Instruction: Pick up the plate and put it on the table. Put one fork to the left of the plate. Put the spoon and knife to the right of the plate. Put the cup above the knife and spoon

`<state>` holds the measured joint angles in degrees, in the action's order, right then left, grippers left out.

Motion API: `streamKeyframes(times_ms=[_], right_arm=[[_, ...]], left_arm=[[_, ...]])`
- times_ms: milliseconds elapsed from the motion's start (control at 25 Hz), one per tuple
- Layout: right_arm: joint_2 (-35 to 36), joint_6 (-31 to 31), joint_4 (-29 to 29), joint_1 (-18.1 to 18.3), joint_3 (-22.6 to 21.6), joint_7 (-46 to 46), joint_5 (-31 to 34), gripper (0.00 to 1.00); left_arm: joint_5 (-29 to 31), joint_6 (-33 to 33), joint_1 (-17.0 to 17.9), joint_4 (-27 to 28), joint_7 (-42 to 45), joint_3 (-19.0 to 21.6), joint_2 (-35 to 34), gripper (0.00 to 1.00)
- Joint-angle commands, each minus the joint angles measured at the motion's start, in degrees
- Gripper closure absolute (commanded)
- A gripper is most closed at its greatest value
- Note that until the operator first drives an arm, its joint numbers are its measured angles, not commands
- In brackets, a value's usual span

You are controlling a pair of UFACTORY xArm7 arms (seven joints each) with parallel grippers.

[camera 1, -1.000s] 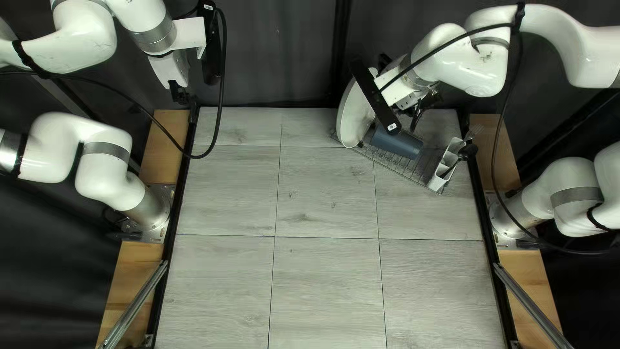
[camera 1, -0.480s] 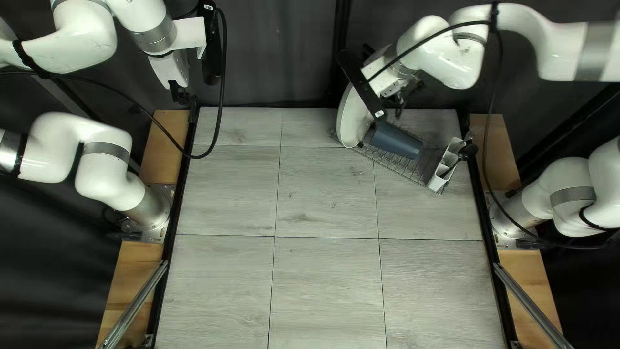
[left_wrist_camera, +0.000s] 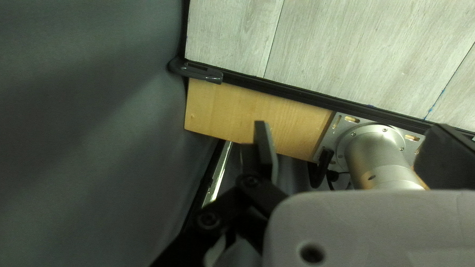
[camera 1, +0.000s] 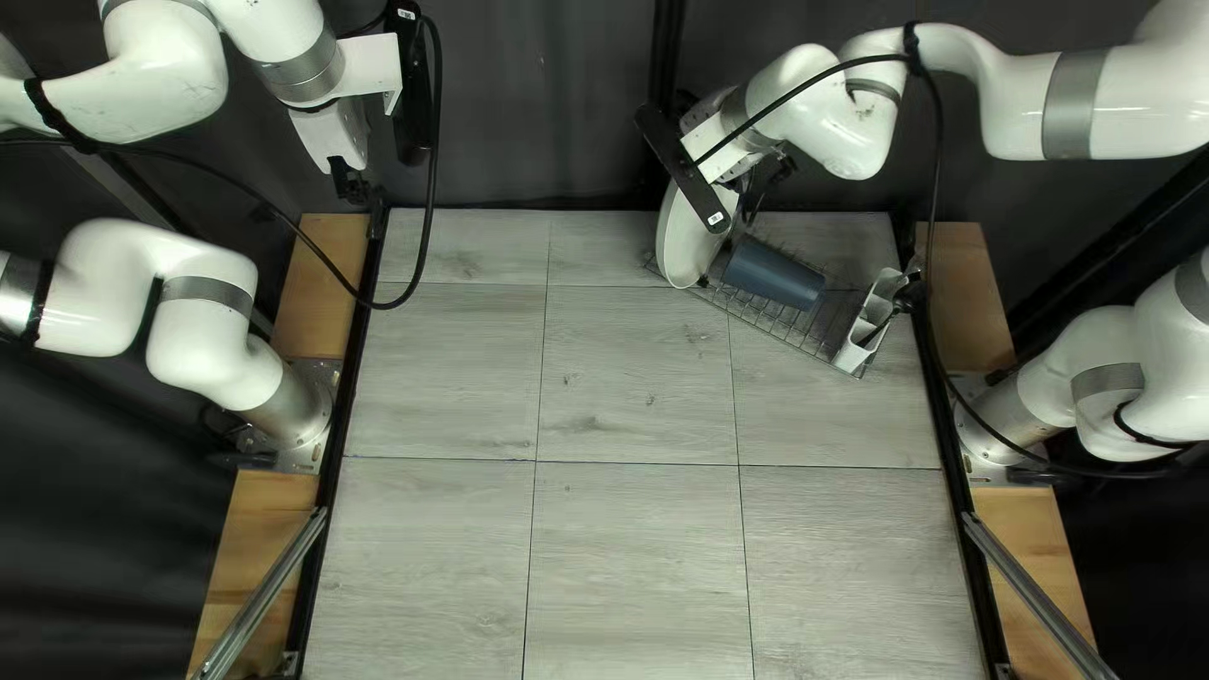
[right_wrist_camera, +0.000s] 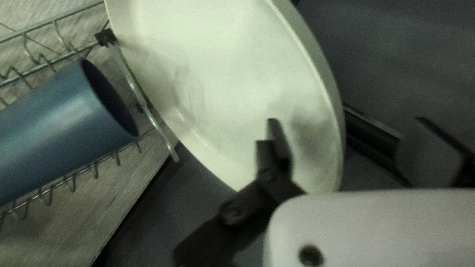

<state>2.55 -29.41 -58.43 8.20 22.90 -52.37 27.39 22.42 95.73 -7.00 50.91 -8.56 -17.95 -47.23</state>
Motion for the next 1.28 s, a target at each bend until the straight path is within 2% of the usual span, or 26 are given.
streamKeyframes(times_ms=[40, 280, 560, 760, 800, 880, 920, 1040, 1120, 1280], right_arm=[[-0.83, -0.70, -0.65, -0.13, 0.17, 2.64, 3.18, 1.00], [-4.47, -4.63, -1.56, -0.44, -0.48, 5.56, 7.08, 1.00], [-8.24, -10.66, -5.93, -0.54, -1.55, 6.31, 9.59, 1.00], [-7.24, -20.65, -13.10, -2.23, -5.00, 11.63, 10.67, 1.00], [-6.49, -24.65, -14.83, -3.06, -6.31, 14.17, 10.40, 1.00], [-4.84, -30.74, -17.95, -4.18, -7.80, 17.03, 8.58, 1.00], [-3.36, -35.99, -20.82, -5.29, -9.10, 19.94, 6.47, 1.00], [1.71, -46.70, -28.48, -7.21, -10.91, 27.41, 0.49, 1.00], [3.37, -50.98, -30.41, -8.00, -11.54, 31.85, -3.95, 1.00], [1.88, -50.84, -26.35, -10.08, -13.51, 39.52, -8.89, 1.00]], left_arm=[[0.00, 0.00, 0.00, 0.00, 0.00, 0.00, 0.00, 0.00], [0.00, 0.00, 0.00, 0.00, 0.00, 0.00, 0.00, 0.00], [0.00, 0.00, 0.00, 0.00, 0.00, 0.00, 0.00, 0.00], [0.00, 0.00, 0.00, 0.00, 0.00, 0.00, 0.00, 0.00], [0.00, 0.00, 0.00, 0.00, 0.00, 0.00, 0.00, 0.00], [0.00, 0.00, 0.00, 0.00, 0.00, 0.00, 0.00, 0.00], [0.00, 0.00, 0.00, 0.00, 0.00, 0.00, 0.00, 0.00], [0.00, 0.00, 0.00, 0.00, 0.00, 0.00, 0.00, 0.00], [0.00, 0.00, 0.00, 0.00, 0.00, 0.00, 0.00, 0.00], [0.00, 0.00, 0.00, 0.00, 0.00, 0.00, 0.00, 0.00]])
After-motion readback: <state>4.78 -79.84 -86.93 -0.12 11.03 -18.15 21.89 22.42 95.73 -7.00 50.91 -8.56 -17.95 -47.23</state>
